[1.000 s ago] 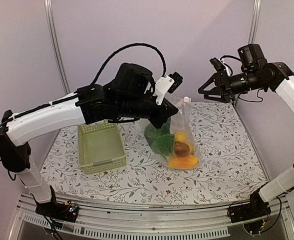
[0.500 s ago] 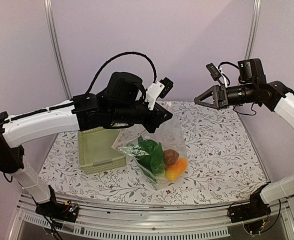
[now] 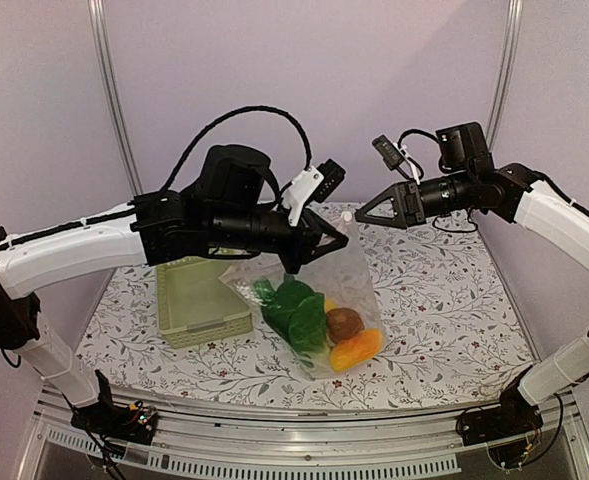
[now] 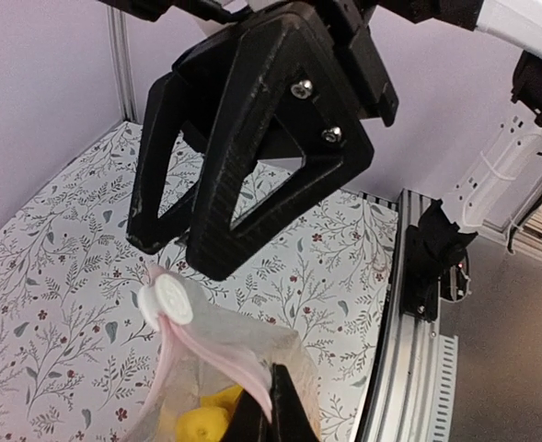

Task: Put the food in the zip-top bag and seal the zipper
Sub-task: Pass from the left arm to the right

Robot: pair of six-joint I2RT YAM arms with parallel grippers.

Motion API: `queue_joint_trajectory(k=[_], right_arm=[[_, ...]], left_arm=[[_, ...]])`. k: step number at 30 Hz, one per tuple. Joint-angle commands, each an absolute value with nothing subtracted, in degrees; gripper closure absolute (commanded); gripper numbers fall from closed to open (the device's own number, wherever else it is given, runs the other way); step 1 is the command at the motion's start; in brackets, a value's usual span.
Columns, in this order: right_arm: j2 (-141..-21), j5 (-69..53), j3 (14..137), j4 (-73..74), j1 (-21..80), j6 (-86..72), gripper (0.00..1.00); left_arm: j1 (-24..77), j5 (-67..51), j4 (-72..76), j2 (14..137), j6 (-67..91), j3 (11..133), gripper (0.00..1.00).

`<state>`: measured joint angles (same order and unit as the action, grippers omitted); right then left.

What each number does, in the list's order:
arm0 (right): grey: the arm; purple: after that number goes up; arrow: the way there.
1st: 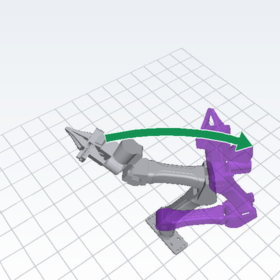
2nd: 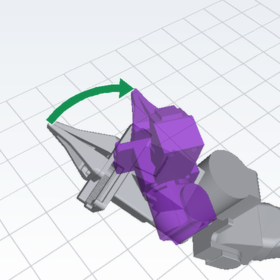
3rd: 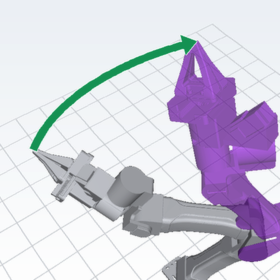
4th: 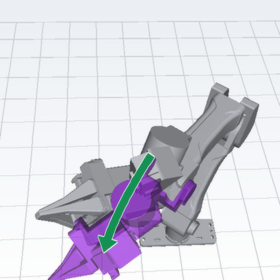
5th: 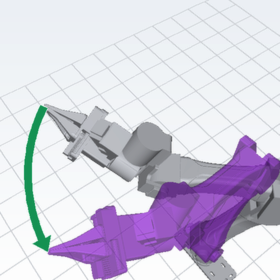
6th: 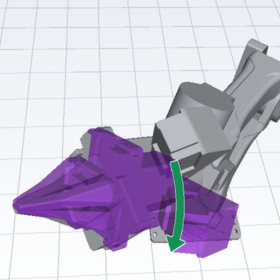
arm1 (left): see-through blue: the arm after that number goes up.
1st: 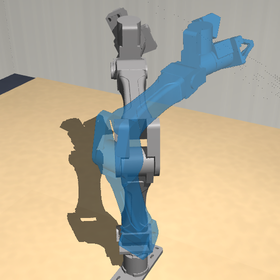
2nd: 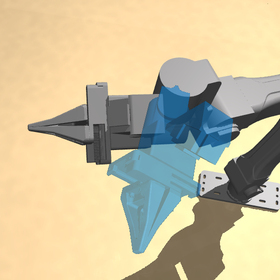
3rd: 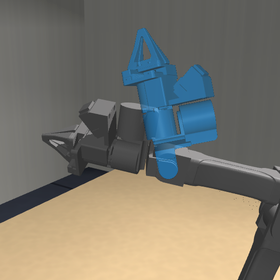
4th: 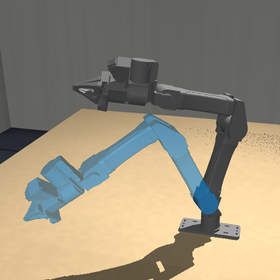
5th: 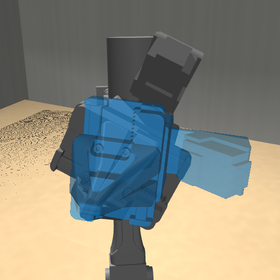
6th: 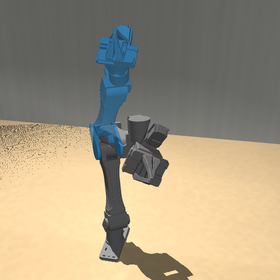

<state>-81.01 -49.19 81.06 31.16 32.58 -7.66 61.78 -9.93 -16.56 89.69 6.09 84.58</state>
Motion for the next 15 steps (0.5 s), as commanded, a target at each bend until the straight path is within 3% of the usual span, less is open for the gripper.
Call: queue_joint_trajectory(k=[1, 5, 15], right_arm=[[-82.7, -54.2, 81.7, 28.9, 34.0, -5.0, 0.54], [-83.6, -56.4, 81.8, 28.6, 35.0, -4.6, 0.56], [-83.7, -56.5, 81.6, 29.1, 36.7, -4.2, 0.74]], left_arm=[[60.7, -11.3, -15.3, 87.6, 5.6, 83.4, 1.0], [60.3, -11.0, -15.2, 87.2, 5.8, 82.5, 1.0], [59.5, -9.8, -14.5, 85.5, 7.0, 80.0, 1.0]])
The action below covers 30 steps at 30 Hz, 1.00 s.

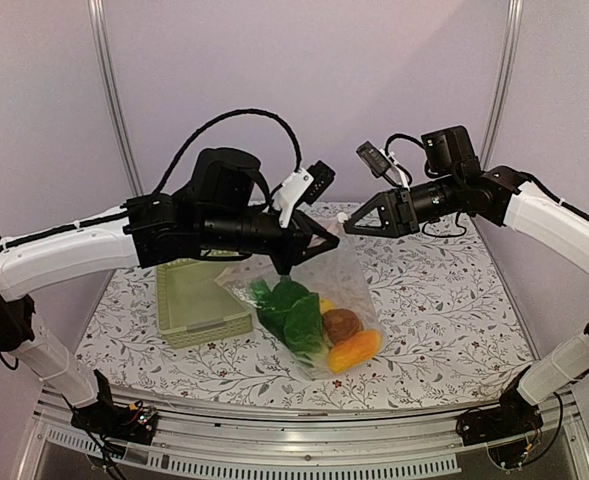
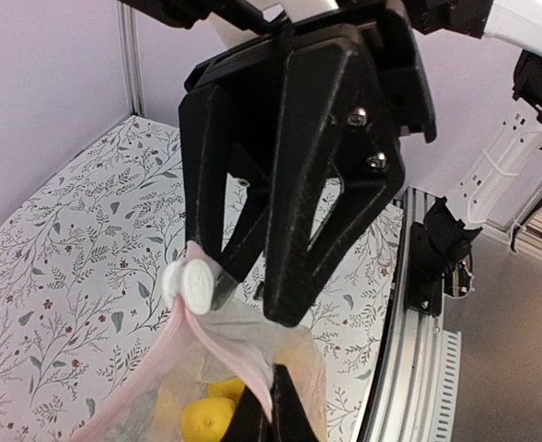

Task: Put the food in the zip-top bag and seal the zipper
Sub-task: Pass from the left arm to the right

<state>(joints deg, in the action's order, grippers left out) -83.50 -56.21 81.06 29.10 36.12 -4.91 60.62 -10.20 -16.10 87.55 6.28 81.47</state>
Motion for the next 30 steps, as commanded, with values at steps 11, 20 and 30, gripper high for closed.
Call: queue_joint_trajectory(k=[11, 20, 30], right_arm=[[-82.8, -47.2, 82.3, 31.0, 36.8, -4.0, 1.0], [-80.4, -41.5, 86.8, 37.5, 37.0, -0.7, 1.0], [-77.8, -36.7, 90.2, 43.9, 37.0, 3.6, 1.0]], left_arm=[[59.2, -9.7, -14.7, 84.9, 7.6, 78.6, 0.99], [58.5, -0.6, -20.5, 84.2, 5.9, 80.6, 0.89], [57.3, 8.3, -23.0, 81.6, 1.4, 81.9, 0.85]])
